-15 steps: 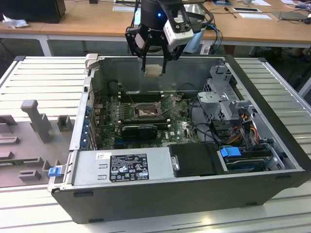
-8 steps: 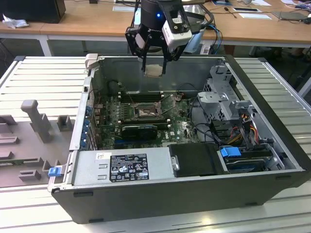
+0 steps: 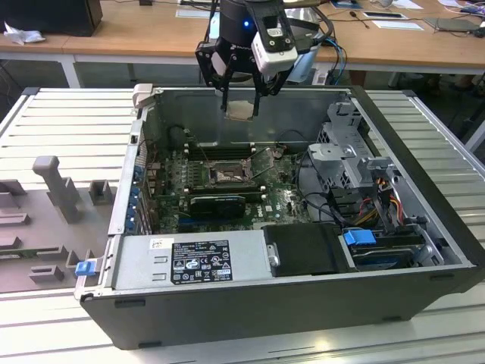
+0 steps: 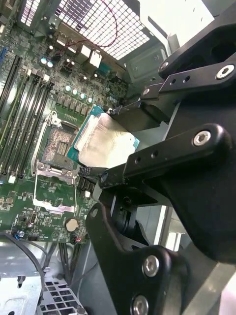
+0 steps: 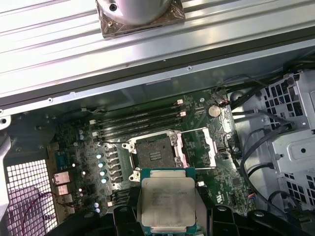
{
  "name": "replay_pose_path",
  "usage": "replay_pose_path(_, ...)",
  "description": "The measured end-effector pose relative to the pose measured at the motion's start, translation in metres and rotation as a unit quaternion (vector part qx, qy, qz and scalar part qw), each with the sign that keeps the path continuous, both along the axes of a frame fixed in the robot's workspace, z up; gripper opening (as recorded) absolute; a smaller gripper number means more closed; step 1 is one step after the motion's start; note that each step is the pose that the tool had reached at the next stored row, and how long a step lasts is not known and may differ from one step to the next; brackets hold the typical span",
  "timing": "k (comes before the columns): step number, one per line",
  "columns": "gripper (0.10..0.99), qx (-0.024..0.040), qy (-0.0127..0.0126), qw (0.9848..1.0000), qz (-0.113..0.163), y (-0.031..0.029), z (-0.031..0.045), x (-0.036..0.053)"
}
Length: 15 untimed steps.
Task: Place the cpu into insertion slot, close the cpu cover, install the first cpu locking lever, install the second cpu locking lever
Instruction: 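Place the cpu into insertion slot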
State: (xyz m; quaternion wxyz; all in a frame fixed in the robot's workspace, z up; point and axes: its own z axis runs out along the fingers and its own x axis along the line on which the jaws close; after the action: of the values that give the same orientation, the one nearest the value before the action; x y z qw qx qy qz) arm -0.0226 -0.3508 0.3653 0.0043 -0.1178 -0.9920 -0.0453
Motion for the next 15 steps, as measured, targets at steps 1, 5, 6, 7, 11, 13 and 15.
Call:
replay_pose_path(1, 0.525, 0.0, 0.0, 1.0, -0.001, 0.0, 0.0, 0.0)
replay_pose_path(5, 0.525, 0.0, 0.0, 1.0, -0.007, 0.0, 0.0, 0.0)
replay_pose_path(6, 0.525, 0.0, 0.0, 1.0, -0.008, 0.0, 0.0, 0.0)
replay_pose_path(7, 0.525, 0.0, 0.0, 1.0, -0.009, 0.0, 0.0, 0.0)
replay_pose_path(11, 0.525, 0.0, 0.0, 0.9999, -0.012, 0.0, 0.0, 0.0)
replay_pose_path(13, 0.525, 0.0, 0.0, 0.9999, -0.014, 0.0, 0.0, 0.0)
replay_pose_path(15, 0.525, 0.0, 0.0, 0.9998, -0.019, 0.0, 0.0, 0.0)
